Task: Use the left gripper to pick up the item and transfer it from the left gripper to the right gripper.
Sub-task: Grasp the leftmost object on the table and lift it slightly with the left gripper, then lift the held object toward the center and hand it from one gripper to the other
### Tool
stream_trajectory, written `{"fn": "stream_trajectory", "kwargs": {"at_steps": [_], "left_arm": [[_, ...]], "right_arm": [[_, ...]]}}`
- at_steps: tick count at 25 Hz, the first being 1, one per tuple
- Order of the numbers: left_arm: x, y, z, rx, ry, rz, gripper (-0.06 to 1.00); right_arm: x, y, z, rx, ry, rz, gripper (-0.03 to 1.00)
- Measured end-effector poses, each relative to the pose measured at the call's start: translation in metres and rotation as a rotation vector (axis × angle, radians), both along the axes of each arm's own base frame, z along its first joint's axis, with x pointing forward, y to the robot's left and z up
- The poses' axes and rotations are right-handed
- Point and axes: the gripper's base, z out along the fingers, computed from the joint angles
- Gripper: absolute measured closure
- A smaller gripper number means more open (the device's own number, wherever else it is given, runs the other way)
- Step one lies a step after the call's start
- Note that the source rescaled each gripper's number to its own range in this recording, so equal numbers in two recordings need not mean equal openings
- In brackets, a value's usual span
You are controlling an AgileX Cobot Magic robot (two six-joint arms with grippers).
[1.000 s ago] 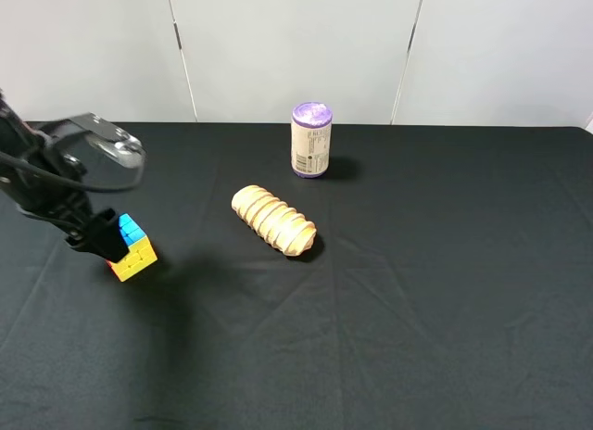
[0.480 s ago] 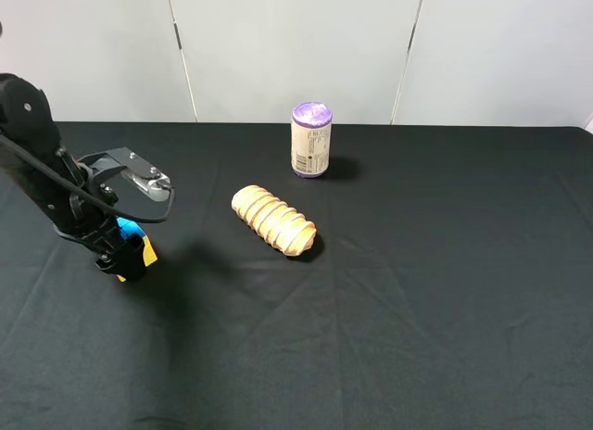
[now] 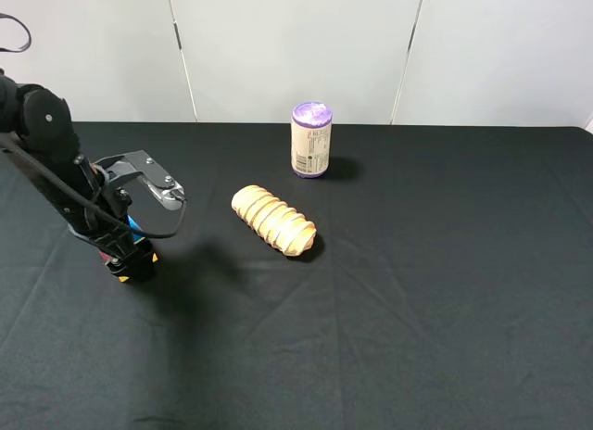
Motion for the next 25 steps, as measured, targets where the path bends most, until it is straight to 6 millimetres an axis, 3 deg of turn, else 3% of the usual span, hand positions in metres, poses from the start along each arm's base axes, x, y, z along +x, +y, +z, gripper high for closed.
{"fn": "stream_trajectory", "kwargs": {"at_steps": [3, 5, 7, 10, 11, 21, 25], "left_arm": [[0.000, 0.000, 0.000, 0.001, 0.001, 0.000, 0.07], [0.000, 0.000, 0.000, 0.001, 0.001, 0.000, 0.22], [0.000, 0.000, 0.000, 0.001, 0.001, 0.000, 0.42], [0.000, 0.000, 0.000, 0.004, -0.001, -0.004, 0.86], [0.000, 0.000, 0.000, 0.008, -0.002, -0.010, 0.94], [0.003, 0.001, 0.001, 0.022, -0.034, -0.036, 0.94], [0.005, 0.001, 0.013, 0.018, -0.067, -0.041, 0.94]], "right_arm": [[0.000, 0.000, 0.000, 0.000, 0.000, 0.000, -0.03], [0.000, 0.000, 0.000, 0.000, 0.000, 0.000, -0.03], [0.000, 0.000, 0.000, 0.000, 0.000, 0.000, -0.03], [0.000, 0.000, 0.000, 0.000, 0.000, 0.000, -0.03], [0.000, 0.000, 0.000, 0.000, 0.000, 0.000, -0.03], [0.000, 0.000, 0.000, 0.000, 0.000, 0.000, -0.03], [0.000, 0.000, 0.000, 0.000, 0.000, 0.000, -0.03]]}}
